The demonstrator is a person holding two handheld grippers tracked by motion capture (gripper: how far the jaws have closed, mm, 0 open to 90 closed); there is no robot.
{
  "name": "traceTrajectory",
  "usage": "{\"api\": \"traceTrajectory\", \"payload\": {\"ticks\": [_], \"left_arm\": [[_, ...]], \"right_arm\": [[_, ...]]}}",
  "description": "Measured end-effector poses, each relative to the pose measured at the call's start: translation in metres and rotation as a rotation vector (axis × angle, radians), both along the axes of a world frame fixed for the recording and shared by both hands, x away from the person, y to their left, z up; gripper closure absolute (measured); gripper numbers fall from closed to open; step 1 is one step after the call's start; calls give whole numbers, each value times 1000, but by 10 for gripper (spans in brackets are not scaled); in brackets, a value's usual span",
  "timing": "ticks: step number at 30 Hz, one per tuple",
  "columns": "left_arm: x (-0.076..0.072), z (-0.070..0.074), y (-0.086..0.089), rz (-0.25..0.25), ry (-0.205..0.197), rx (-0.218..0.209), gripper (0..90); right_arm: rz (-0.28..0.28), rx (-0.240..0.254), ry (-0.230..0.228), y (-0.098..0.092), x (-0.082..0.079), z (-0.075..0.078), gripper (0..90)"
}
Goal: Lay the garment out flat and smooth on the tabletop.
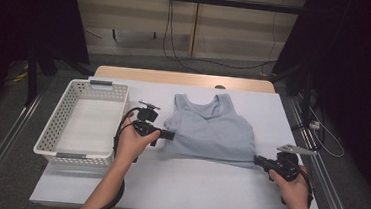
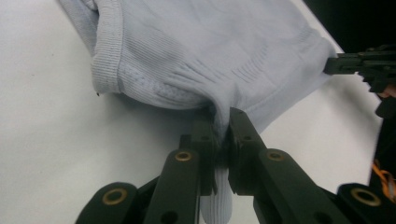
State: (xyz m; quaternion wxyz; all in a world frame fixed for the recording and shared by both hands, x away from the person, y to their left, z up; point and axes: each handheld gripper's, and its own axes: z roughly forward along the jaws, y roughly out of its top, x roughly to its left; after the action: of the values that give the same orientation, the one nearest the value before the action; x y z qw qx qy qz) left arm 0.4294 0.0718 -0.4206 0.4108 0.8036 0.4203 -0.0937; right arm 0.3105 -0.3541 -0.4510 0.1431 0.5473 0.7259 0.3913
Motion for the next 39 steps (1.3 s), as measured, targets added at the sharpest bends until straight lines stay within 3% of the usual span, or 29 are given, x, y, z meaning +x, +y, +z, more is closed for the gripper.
{"api": "traceTrajectory", "payload": {"ticks": [7,16,25,31,37,39], "left_arm": [[6,-11,-2,27,-3,22,841],[13,-20,-2,57,-5,53,843],[13,-23,-6,67,-17,81,839],[16,-27,-6,69,-8,78,839],[17,-33,-4,75,31,70,841],[17,-34,-4,71,23,83,841]], "right_arm": [[-17,-53,-18,6,7,-2,870],[-28,-79,-11,14,17,-9,861],[-19,-80,-10,14,12,-7,841],[-12,-104,-17,16,12,-8,853],[-17,-109,-18,17,14,-10,846],[-19,-103,-17,17,14,-10,842]]}}
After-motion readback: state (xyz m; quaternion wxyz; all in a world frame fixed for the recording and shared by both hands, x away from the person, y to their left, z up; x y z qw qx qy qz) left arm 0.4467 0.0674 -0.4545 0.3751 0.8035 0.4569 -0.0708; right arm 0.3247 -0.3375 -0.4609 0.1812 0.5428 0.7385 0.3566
